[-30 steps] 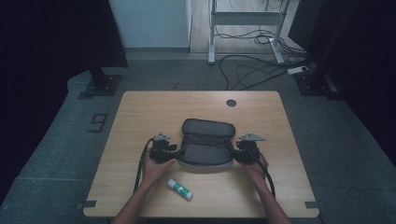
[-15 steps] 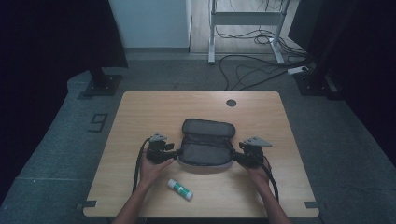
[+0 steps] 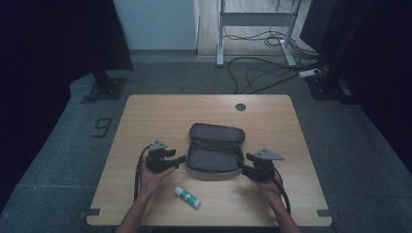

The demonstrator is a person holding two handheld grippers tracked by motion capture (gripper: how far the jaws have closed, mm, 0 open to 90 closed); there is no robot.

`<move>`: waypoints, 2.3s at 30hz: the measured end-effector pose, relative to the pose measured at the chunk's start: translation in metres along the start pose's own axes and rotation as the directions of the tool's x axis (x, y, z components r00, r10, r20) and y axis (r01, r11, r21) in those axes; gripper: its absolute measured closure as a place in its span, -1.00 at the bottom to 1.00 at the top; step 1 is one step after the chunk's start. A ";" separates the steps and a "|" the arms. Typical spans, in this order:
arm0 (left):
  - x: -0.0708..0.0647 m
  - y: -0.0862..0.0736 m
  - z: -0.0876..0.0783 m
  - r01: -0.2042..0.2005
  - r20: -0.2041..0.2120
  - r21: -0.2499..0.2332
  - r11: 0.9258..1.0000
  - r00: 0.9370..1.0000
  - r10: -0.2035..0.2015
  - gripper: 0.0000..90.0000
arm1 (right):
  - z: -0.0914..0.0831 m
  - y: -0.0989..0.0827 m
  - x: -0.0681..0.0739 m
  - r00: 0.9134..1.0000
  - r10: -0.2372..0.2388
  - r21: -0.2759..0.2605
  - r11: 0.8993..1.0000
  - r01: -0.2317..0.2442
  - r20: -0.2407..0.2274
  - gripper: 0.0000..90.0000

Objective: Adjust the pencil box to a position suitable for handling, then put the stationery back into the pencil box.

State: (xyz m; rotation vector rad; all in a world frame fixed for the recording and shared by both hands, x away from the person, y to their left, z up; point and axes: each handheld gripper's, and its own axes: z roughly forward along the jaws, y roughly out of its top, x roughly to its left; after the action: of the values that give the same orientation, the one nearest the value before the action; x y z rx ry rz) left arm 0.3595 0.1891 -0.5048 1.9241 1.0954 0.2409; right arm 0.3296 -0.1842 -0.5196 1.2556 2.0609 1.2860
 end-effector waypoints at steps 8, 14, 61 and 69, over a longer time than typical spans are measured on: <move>0.007 -0.005 -0.010 0.017 -0.010 -0.004 1.000 1.000 -0.017 -0.09 | -0.005 -0.001 0.015 0.999 -0.032 -0.003 0.999 0.032 -0.040 0.05; 0.009 -0.006 -0.013 0.019 -0.013 -0.008 1.000 1.000 -0.019 -0.10 | -0.007 0.001 0.026 0.995 -0.029 -0.008 1.000 0.028 -0.091 0.06; 0.012 -0.018 -0.009 0.039 -0.009 0.021 0.999 0.999 -0.039 -0.10 | 0.022 -0.003 0.141 0.932 -0.178 0.022 0.980 0.195 -0.316 0.09; 0.011 -0.019 -0.008 0.038 -0.010 0.029 0.999 0.999 -0.038 -0.10 | 0.026 -0.010 0.153 0.916 -0.187 0.044 0.975 0.216 -0.354 0.10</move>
State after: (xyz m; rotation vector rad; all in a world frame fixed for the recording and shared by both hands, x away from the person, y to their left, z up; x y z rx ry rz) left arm 0.3508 0.2065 -0.5172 1.9284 1.1460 0.2138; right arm 0.2645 -0.0425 -0.5231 0.8618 2.4377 1.4180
